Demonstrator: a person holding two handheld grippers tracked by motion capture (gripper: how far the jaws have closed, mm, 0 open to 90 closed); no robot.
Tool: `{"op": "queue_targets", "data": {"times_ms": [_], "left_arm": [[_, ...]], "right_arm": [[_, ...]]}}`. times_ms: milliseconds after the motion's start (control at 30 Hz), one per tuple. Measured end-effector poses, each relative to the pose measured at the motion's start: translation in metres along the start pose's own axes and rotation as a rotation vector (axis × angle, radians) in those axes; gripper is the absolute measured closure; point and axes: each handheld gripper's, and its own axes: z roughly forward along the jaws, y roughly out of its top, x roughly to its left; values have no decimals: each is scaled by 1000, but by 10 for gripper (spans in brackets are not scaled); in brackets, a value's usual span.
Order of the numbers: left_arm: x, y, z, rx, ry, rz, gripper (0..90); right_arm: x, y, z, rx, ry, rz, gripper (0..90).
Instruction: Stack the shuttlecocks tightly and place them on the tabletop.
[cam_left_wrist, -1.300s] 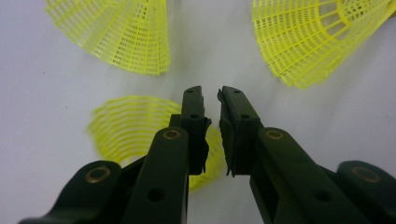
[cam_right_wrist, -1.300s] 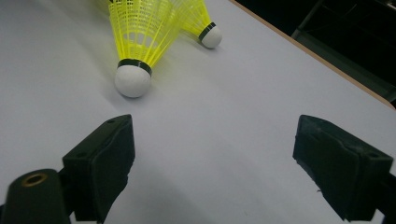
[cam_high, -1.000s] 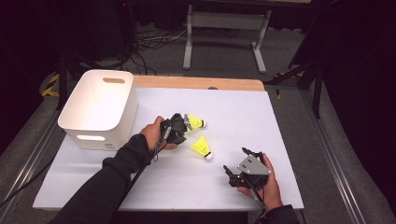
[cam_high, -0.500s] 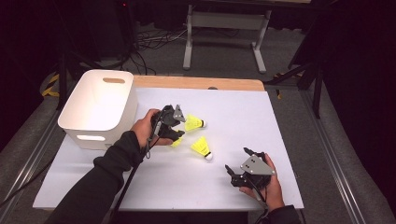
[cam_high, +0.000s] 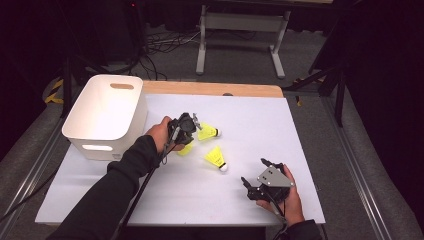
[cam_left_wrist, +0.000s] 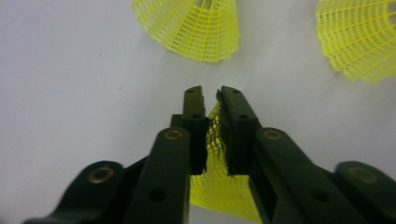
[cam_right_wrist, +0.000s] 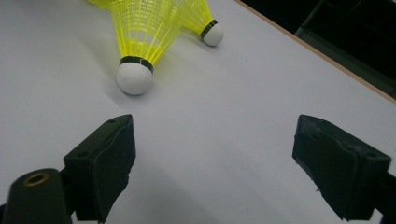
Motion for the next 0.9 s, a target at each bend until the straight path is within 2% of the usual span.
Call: {"op": "queue_targets", "data": {"times_ms": [100, 167, 300, 467, 533, 667, 900], "left_arm": [[1, 3, -3, 24, 15, -1, 890], [2, 3, -5, 11, -7, -10, 893], [7, 2, -7, 22, -8, -39, 894], [9, 3, -3, 2, -21, -59, 883], [7, 5, -2, 4, -10, -51, 874], [6, 8, 1, 16, -5, -58, 848], [7, 7, 1, 4, -18, -75, 793]], "right_arm": [[0, 0, 0, 3, 2, 0, 142], [0, 0, 0, 1, 5, 0, 142], [0, 0, 0, 0, 5, 0, 142], [0, 0, 0, 2, 7, -2, 142], [0, 0, 1, 4, 8, -4, 142], [1, 0, 1, 8, 12, -5, 142], [-2, -1, 0, 1, 10, -1, 142]]}}
